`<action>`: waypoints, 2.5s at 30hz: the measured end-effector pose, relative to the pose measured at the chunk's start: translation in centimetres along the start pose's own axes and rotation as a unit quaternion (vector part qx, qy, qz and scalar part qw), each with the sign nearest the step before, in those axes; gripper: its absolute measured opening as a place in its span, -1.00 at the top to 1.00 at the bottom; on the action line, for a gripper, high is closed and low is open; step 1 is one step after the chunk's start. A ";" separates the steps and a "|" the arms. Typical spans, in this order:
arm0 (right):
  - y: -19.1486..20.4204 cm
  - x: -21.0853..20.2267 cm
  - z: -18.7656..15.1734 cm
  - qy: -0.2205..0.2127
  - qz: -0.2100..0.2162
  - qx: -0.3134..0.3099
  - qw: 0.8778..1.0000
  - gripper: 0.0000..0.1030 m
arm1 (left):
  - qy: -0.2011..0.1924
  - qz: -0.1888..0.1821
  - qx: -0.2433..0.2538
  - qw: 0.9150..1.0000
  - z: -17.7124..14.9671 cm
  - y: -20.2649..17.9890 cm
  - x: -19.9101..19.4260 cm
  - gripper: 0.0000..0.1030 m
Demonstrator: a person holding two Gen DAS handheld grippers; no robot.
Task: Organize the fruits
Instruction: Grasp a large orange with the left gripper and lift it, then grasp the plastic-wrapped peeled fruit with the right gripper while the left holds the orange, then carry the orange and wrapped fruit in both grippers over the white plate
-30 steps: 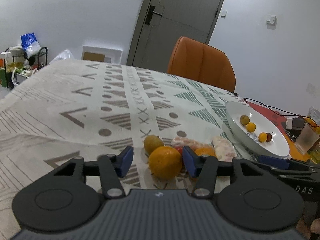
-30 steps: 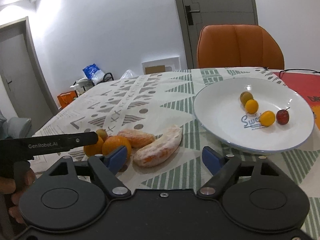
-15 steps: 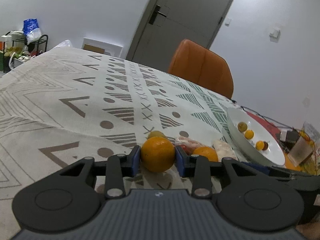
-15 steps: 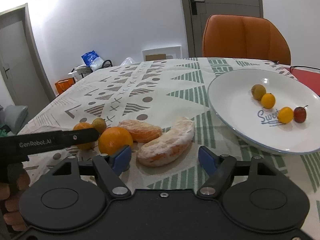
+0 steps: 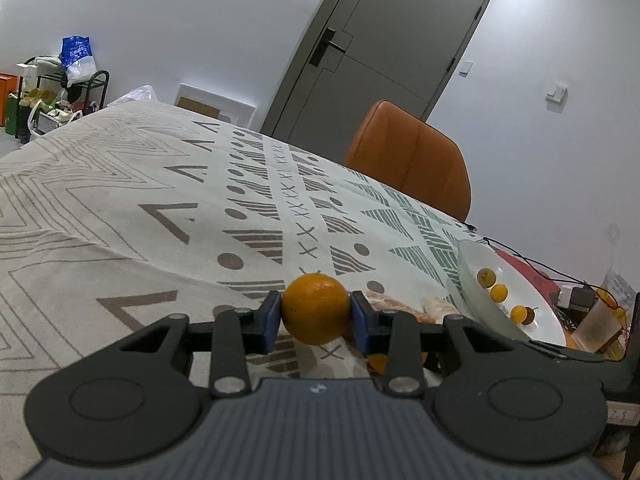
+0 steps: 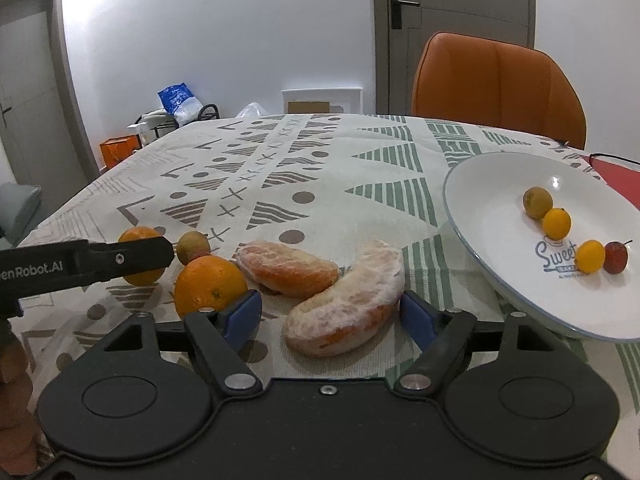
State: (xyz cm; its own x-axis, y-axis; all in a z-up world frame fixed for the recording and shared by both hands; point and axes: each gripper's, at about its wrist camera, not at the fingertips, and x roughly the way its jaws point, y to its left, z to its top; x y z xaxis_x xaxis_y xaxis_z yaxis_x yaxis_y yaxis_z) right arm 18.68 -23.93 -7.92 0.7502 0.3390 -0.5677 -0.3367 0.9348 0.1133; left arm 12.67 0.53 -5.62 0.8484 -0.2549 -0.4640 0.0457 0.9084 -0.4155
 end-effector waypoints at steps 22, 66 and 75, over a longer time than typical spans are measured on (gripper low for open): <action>-1.6 -1.8 -0.9 0.001 -0.014 0.016 1.000 -0.01 | -0.001 0.000 0.003 1.000 -0.1 0.1 0.0 0.31; -8.5 -6.9 -0.1 -0.093 -0.023 0.078 0.992 0.26 | -0.009 -0.012 0.091 0.996 0.8 -8.1 0.0 0.31; -12.0 -7.2 -0.6 -0.103 -0.048 0.110 0.987 0.25 | -0.004 -0.021 0.116 0.993 0.8 -10.7 0.9 0.31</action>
State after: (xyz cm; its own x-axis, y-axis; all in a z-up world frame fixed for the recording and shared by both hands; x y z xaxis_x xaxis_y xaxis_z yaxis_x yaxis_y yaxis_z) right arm 17.00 -37.63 -5.65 0.8798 0.2410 -0.4097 -0.1435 0.9564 0.2545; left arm 13.35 -9.20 -0.98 0.8471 -0.2925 -0.4437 0.2002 0.9491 -0.2433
